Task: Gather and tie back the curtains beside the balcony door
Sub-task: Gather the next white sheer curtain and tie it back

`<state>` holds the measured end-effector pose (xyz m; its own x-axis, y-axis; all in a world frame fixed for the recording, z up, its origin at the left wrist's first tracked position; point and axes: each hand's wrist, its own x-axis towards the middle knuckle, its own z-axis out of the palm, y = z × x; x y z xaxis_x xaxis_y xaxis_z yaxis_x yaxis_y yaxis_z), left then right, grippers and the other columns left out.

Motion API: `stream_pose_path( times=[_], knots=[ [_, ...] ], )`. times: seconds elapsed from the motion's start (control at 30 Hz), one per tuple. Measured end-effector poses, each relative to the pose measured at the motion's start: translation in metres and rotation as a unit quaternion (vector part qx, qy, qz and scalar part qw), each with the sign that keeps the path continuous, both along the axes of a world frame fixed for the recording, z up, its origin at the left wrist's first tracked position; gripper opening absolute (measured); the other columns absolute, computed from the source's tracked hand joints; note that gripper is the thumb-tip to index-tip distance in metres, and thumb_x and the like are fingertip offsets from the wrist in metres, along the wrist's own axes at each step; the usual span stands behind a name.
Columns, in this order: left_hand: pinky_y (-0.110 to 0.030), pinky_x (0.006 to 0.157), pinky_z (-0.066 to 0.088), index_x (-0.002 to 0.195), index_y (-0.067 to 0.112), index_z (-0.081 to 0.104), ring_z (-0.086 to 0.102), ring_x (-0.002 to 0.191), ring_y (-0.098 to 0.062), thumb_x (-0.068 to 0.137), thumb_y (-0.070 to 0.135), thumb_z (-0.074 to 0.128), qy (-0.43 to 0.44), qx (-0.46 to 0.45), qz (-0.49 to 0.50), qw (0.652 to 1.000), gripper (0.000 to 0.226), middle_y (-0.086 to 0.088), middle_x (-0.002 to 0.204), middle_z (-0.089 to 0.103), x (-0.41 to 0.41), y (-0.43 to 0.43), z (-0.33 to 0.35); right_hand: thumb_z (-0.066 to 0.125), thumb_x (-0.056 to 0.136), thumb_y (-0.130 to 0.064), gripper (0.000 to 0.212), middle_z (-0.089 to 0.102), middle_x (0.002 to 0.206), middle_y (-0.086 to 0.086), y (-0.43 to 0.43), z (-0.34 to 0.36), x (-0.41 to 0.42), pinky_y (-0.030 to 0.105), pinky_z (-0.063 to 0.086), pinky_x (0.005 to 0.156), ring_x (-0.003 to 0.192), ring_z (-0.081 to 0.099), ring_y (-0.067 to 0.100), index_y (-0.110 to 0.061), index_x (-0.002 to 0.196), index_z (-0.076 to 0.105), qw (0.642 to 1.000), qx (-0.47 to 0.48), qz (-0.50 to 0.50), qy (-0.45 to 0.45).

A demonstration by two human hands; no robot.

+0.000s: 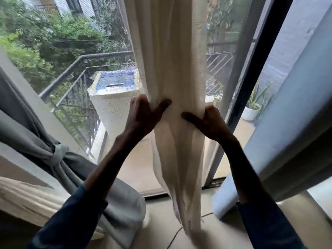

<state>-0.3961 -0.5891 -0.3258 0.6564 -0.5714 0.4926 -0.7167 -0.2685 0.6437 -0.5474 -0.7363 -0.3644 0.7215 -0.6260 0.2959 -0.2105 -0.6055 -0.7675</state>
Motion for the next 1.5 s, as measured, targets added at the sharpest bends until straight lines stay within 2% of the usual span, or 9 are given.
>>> stream_pose_path(
  times=[0.2, 0.47, 0.6, 0.77, 0.93, 1.03, 1.1, 1.2, 1.5],
  knots=[
    [-0.044, 0.060, 0.052, 0.072, -0.001, 0.058, 0.061, 0.070, -0.035, 0.080, 0.065, 0.065, -0.010, 0.051, 0.014, 0.999, 0.067, -0.018, 0.071, 0.063, 0.000, -0.002, -0.025, 0.056, 0.079, -0.076, 0.070, 0.071, 0.080, 0.011, 0.020, -0.017, 0.009, 0.041, 0.054, 0.069, 0.080, 0.068, 0.034, -0.008, 0.083, 0.070, 0.984, -0.059, -0.161, 0.041],
    [-0.041, 0.055, 0.040, 0.065, 0.006, 0.042, 0.056, 0.066, -0.044, 0.099, 0.047, 0.044, -0.034, 0.092, -0.020, 0.995, 0.054, -0.029, 0.071, 0.059, -0.017, -0.008, -0.046, 0.049, 0.103, -0.027, 0.020, 0.070, 0.094, 0.018, 0.090, -0.044, 0.028, 0.043, 0.041, 0.060, 0.087, 0.063, 0.047, -0.013, 0.107, 0.062, 0.978, -0.088, -0.189, 0.010],
    [-0.039, 0.053, 0.040, 0.068, 0.004, 0.052, 0.055, 0.068, -0.045, 0.087, 0.056, 0.043, -0.051, 0.124, -0.067, 0.989, 0.056, -0.021, 0.064, 0.057, -0.014, -0.007, -0.050, 0.048, 0.092, -0.007, 0.065, 0.065, 0.125, 0.017, 0.111, -0.059, 0.037, 0.043, 0.048, 0.068, 0.096, 0.065, 0.042, -0.009, 0.154, 0.027, 0.980, -0.115, -0.158, 0.036],
    [-0.041, 0.055, 0.038, 0.058, 0.007, 0.042, 0.048, 0.056, -0.031, 0.078, 0.034, 0.044, 0.050, 0.079, -0.200, 0.975, 0.034, -0.014, 0.053, 0.045, -0.022, 0.007, -0.039, 0.042, 0.084, -0.012, 0.092, 0.028, 0.161, 0.019, 0.111, -0.072, 0.026, 0.041, 0.050, 0.073, 0.107, 0.061, 0.043, -0.014, 0.154, -0.017, 0.992, -0.093, -0.075, 0.042],
    [-0.025, 0.061, 0.049, 0.078, 0.020, 0.064, 0.062, 0.067, -0.005, 0.093, 0.047, 0.062, 0.102, 0.080, -0.229, 0.965, 0.031, 0.013, 0.068, 0.063, -0.022, 0.005, -0.039, 0.021, 0.068, -0.031, 0.097, -0.010, 0.164, 0.022, 0.113, -0.082, 0.031, 0.048, 0.056, 0.088, 0.140, 0.036, 0.044, -0.002, 0.157, -0.005, 0.991, -0.079, -0.034, 0.102],
    [-0.025, 0.053, 0.040, 0.071, 0.017, 0.057, 0.063, 0.063, -0.017, 0.084, 0.044, 0.070, 0.023, 0.049, -0.073, 0.996, 0.033, 0.009, 0.060, 0.057, -0.016, -0.004, -0.046, 0.048, 0.078, -0.016, 0.096, -0.015, 0.162, 0.027, 0.116, -0.068, 0.024, 0.042, 0.052, 0.089, 0.132, 0.043, 0.049, -0.001, 0.157, -0.006, 0.988, -0.084, 0.035, 0.121],
    [-0.030, 0.051, 0.040, 0.070, 0.011, 0.057, 0.061, 0.062, -0.027, 0.085, 0.039, 0.069, 0.009, 0.050, -0.029, 0.998, 0.034, 0.000, 0.059, 0.057, -0.007, -0.007, -0.050, 0.055, 0.080, -0.003, 0.092, 0.008, 0.165, 0.022, 0.103, -0.056, 0.021, 0.040, 0.051, 0.088, 0.124, 0.053, 0.045, -0.006, 0.159, 0.007, 0.990, -0.038, 0.038, 0.134],
    [-0.042, 0.061, 0.052, 0.092, 0.004, 0.066, 0.066, 0.078, -0.037, 0.090, 0.035, 0.065, -0.013, 0.077, -0.063, 0.995, 0.031, -0.017, 0.084, 0.070, 0.009, -0.008, -0.053, 0.047, 0.073, 0.006, 0.063, 0.067, 0.129, 0.013, 0.067, -0.064, 0.014, 0.024, 0.056, 0.070, 0.104, 0.071, 0.029, -0.002, 0.135, 0.059, 0.994, 0.089, 0.039, -0.054],
    [-0.040, 0.072, 0.055, 0.114, 0.006, 0.065, 0.068, 0.090, -0.032, 0.085, 0.050, 0.056, 0.007, 0.102, -0.140, 0.985, 0.054, -0.016, 0.102, 0.072, 0.003, -0.009, -0.069, 0.079, 0.082, -0.004, 0.028, 0.077, 0.099, -0.001, 0.037, -0.128, -0.002, 0.025, 0.059, 0.086, 0.090, 0.074, 0.006, -0.009, 0.109, 0.074, 0.985, 0.165, 0.053, 0.017]
  ],
)
